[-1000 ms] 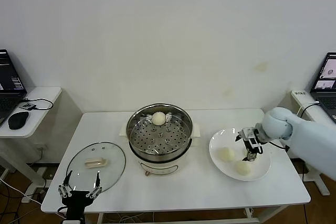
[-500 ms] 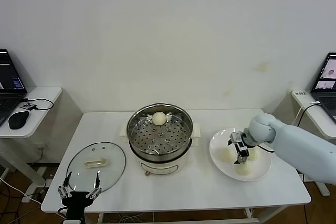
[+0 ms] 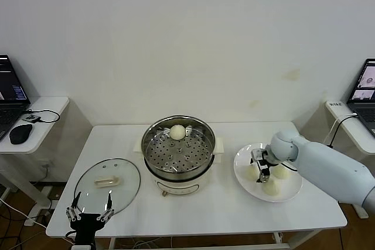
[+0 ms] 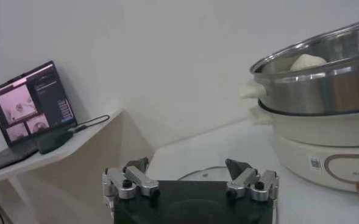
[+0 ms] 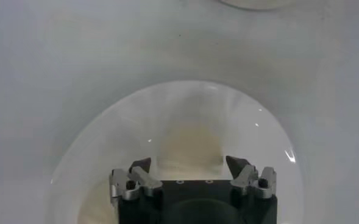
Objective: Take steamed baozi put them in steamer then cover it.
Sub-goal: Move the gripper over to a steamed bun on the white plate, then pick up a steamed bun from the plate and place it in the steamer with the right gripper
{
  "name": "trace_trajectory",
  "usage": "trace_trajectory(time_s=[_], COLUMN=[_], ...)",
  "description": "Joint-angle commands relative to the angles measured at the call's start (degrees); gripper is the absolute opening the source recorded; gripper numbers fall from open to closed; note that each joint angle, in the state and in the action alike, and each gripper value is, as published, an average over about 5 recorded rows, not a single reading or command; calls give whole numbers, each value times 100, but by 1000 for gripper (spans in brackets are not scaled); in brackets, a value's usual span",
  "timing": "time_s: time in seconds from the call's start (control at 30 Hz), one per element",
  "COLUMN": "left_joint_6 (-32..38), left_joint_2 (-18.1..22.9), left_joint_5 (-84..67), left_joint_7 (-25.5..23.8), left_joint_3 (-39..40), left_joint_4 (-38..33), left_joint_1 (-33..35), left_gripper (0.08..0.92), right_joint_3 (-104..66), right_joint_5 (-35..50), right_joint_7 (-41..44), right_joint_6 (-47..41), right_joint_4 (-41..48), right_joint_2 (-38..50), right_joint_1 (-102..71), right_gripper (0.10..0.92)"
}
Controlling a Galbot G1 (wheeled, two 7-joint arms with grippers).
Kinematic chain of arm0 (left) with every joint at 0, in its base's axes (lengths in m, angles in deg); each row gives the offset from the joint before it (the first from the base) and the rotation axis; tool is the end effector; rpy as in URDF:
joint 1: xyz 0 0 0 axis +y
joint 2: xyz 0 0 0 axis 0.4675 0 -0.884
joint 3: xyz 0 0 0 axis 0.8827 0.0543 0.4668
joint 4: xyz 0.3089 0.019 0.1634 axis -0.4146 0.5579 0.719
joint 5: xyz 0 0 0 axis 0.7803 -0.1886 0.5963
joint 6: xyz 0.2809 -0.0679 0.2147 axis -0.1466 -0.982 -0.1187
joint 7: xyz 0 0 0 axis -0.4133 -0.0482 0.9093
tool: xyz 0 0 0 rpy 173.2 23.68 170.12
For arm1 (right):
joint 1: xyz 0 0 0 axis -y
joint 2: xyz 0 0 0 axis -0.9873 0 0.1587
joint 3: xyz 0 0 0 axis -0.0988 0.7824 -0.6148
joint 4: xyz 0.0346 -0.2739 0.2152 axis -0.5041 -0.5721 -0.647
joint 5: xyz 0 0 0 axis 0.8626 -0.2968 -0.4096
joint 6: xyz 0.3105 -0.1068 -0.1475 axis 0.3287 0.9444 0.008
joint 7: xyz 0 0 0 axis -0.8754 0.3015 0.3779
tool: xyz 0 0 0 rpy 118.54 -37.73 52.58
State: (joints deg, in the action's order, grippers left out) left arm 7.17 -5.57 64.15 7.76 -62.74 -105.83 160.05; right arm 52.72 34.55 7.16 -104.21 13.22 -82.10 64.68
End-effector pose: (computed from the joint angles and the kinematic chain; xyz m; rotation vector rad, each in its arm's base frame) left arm 0.1234 0.0584 -0.3118 0.2401 -2.8511 -0.5378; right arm 0.5054 -0.0994 -0.2456 1.2485 -1.3799 1.4558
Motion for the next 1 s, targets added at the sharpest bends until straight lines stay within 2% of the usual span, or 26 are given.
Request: trace_trajectory(time_s=[0.03, 0.2, 0.43, 0.7, 0.87, 1.0], left_joint_6=[1, -2, -15, -50, -72, -77], left_joint_2=[5, 3, 3, -30, -35, -43], left_joint_5=[1, 1, 15, 9, 10, -3], left_joint_7=[2, 0, -6, -25, -29, -26], left_joint_3=[5, 4, 30, 67, 128, 138], left_joint_4=[-5, -31, -108, -217, -260, -274], left_joint_1=[-7, -5, -6, -17, -47, -62], left_gripper=[823, 823, 823, 823, 823, 823], right_joint_3=[-30, -46, -8, 807, 1596, 2012], right_joint_5=[-33, -8, 354, 1481, 2277, 2811], right_joint_7=[12, 121, 316, 357, 324, 170], right_joint_6=[-10, 20, -21, -316, -548, -667], right_joint_4=[76, 30, -363, -977, -1249, -1264], right_joint_2=[-65, 6, 349, 723, 431, -145], right_joint_1=[-21, 14, 439, 2219, 3582, 4216], right_gripper=[666, 598, 572, 577, 578, 584])
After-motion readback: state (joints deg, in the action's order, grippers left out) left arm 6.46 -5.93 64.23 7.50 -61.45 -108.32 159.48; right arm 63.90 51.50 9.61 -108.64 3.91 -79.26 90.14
